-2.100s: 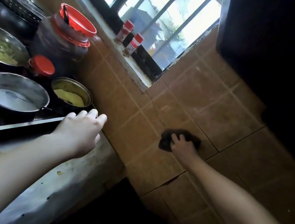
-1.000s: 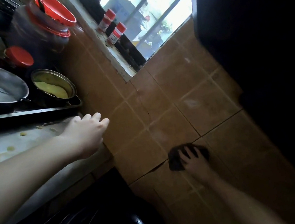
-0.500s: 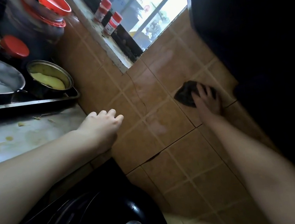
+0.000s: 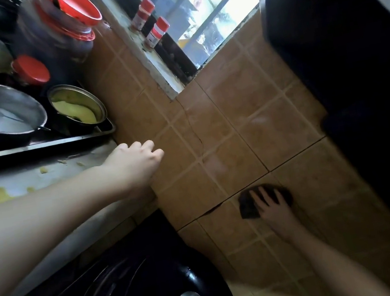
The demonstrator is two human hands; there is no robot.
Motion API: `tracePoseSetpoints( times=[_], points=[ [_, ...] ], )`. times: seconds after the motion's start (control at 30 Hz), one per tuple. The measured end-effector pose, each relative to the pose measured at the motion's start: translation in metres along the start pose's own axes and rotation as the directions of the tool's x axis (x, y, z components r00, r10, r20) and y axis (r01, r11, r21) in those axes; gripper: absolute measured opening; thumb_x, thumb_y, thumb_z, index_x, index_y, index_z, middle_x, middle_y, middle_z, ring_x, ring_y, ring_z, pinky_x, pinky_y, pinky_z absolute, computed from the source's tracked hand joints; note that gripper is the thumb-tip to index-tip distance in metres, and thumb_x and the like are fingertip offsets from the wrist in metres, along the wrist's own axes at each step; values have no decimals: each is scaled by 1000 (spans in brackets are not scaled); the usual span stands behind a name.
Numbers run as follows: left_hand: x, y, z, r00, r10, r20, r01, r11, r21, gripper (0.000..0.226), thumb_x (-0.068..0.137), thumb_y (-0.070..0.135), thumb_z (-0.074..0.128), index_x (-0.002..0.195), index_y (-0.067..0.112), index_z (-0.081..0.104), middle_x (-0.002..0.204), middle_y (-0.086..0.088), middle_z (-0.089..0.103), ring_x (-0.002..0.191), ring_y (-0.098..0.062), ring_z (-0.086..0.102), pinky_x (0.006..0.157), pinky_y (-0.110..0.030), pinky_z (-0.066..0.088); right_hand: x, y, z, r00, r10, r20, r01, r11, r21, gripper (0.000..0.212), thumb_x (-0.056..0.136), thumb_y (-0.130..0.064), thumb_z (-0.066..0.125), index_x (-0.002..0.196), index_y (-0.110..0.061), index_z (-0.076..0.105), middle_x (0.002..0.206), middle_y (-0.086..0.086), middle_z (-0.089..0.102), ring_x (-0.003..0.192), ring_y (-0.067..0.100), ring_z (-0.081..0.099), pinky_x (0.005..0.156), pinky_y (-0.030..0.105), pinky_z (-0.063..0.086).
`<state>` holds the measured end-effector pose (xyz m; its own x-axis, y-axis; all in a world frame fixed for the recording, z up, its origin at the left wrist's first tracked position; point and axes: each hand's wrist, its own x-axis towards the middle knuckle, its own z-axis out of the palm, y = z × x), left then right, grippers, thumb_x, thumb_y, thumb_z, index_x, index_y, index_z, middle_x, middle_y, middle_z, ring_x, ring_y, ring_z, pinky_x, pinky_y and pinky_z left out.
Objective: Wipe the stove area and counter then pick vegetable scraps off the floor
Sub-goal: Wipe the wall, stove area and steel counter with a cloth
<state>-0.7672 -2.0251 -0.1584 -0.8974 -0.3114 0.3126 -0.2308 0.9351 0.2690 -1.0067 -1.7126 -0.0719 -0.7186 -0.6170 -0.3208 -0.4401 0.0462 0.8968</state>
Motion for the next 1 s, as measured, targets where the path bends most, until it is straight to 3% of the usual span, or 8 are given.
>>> tracePoseSetpoints(
  times=[0.1, 0.2, 0.37, 0.53, 0.6, 0.73, 0.87, 1.0],
  points=[
    [3, -8, -8, 1000, -3, 7, 3, 1000, -18, 26, 96, 20, 36, 120, 16, 46, 114, -7, 46, 103, -26, 52, 72, -33, 34, 4, -3, -6, 998, -1, 63, -1, 1000, 22, 53, 100, -25, 34, 150, -11, 18, 160, 11, -2, 146, 34, 4, 114, 54, 11],
    [5, -9, -11, 1000, 25, 15, -25, 1000, -19, 26, 96, 20, 37, 121, 17, 46, 114, -7, 46, 103, -25, 52, 71, -33, 34, 15, -2, -30, 988, 153, 21, -153, 988, -1, 54, 102, -23, 27, 151, -10, 6, 160, 10, -8, 146, 31, 0, 115, 53, 7],
    [7, -7, -10, 999, 43, 24, -42, 997, -57, 28, 94, 18, 40, 121, 18, 45, 115, -6, 46, 103, -25, 53, 71, -33, 33, 35, 28, -77, 918, 392, -67, -374, 908, 190, 61, 97, -16, 39, 151, -16, 10, 160, 5, -8, 146, 28, 2, 115, 53, 12],
    [5, 6, -6, 995, 84, 50, -79, 992, -96, 28, 94, 21, 41, 122, 17, 45, 113, -6, 45, 103, -25, 53, 71, -33, 33, 23, 56, -95, 759, 638, -132, -511, 709, 486, 64, 94, -21, 51, 149, -13, 21, 160, 8, 3, 145, 30, 8, 113, 53, 15],
    [6, 12, -4, 997, 71, 30, -67, 991, -112, 27, 94, 23, 41, 120, 18, 46, 112, -5, 45, 102, -25, 53, 70, -33, 34, 21, 60, -96, 727, 676, -123, -530, 665, 526, 65, 94, -25, 53, 149, -12, 21, 160, 9, 4, 145, 31, 8, 114, 52, 16],
    [4, 24, 0, 999, 50, 13, -48, 991, -124, 28, 93, 24, 40, 121, 19, 46, 112, -5, 46, 101, -25, 53, 69, -33, 33, 25, 49, -89, 751, 646, -135, -512, 699, 500, 63, 96, -25, 49, 150, -12, 19, 160, 9, 1, 145, 32, 5, 114, 51, 16],
    [-6, 35, 9, 1000, 23, 8, -22, 995, -102, 29, 91, 21, 45, 120, 19, 46, 113, -5, 46, 102, -25, 54, 71, -33, 35, 29, 16, -57, 920, 379, -103, -339, 898, 280, 56, 100, -28, 36, 151, -19, 14, 160, 2, -6, 147, 27, 0, 114, 52, 14],
    [-21, 47, 21, 1000, -3, 25, 6, 995, -104, 26, 93, 22, 43, 118, 18, 46, 112, -5, 46, 102, -25, 53, 71, -34, 33, 22, -24, -14, 969, 246, -27, -237, 954, 186, 56, 102, -21, 29, 152, -17, 4, 159, 3, -13, 147, 28, -6, 115, 52, 10]
  ],
)
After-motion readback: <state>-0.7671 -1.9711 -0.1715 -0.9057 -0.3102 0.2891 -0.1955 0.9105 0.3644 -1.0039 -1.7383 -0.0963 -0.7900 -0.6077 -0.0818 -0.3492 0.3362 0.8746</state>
